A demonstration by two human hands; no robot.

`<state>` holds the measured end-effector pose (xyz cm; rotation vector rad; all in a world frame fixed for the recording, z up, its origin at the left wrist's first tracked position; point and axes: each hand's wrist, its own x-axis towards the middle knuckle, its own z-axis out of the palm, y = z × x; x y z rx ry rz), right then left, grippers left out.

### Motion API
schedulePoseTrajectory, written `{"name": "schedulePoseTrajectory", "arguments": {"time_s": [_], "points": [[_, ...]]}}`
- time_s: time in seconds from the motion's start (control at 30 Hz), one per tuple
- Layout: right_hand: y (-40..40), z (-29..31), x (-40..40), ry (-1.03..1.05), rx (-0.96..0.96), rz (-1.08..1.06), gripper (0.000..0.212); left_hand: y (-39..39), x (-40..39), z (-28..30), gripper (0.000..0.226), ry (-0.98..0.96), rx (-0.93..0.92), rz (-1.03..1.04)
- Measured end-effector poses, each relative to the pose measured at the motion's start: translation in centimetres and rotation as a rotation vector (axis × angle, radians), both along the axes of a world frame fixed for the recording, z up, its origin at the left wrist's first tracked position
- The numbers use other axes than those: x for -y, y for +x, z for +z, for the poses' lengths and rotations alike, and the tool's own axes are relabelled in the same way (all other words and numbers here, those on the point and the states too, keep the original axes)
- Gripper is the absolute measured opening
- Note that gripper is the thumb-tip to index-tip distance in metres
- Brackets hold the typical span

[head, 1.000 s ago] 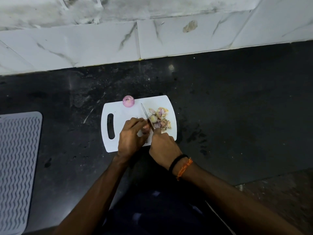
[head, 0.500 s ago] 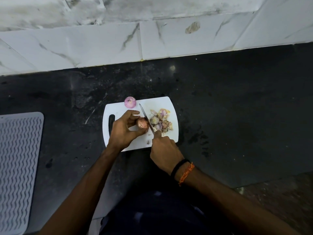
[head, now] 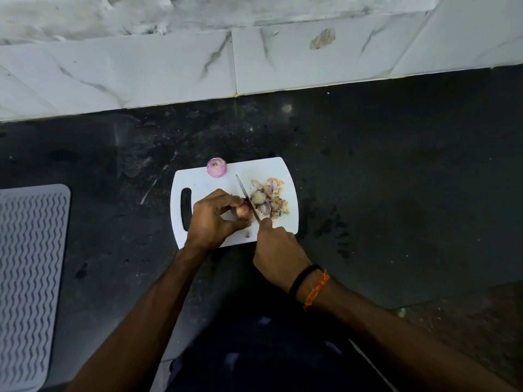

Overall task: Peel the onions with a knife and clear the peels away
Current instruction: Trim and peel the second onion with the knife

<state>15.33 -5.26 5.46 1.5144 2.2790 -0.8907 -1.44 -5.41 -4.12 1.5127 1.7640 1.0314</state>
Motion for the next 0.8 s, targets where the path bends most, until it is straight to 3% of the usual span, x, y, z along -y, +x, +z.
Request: {"name": "schedulePoseTrajectory", "arguments": {"time_s": [0.2, 0.43, 0.63, 0.8], "points": [[-1.3, 0.1, -1.7, 0.001, -0.059, -0.016, 0.032, 0.3, 0.0, 0.6, 0.036, 0.045, -0.05, -0.026], [-0.1, 0.2, 0.4, -0.004, 0.002, -0.018, 0.039, 0.5, 0.6, -0.1, 0.036, 0.039, -0.116, -0.001], [-1.2, -0.9, -1.6, -0.022, -0.109, -0.077, 0.033, 1.2, 0.9, 0.0, 0.028, 0.051, -0.206, 0.005], [0.8, -1.5, 0.6, -0.005, -0.073, -0.064, 0.03, 1.1, 1.0, -0.4, 0.04, 0.025, -0.191, 0.014]]}}
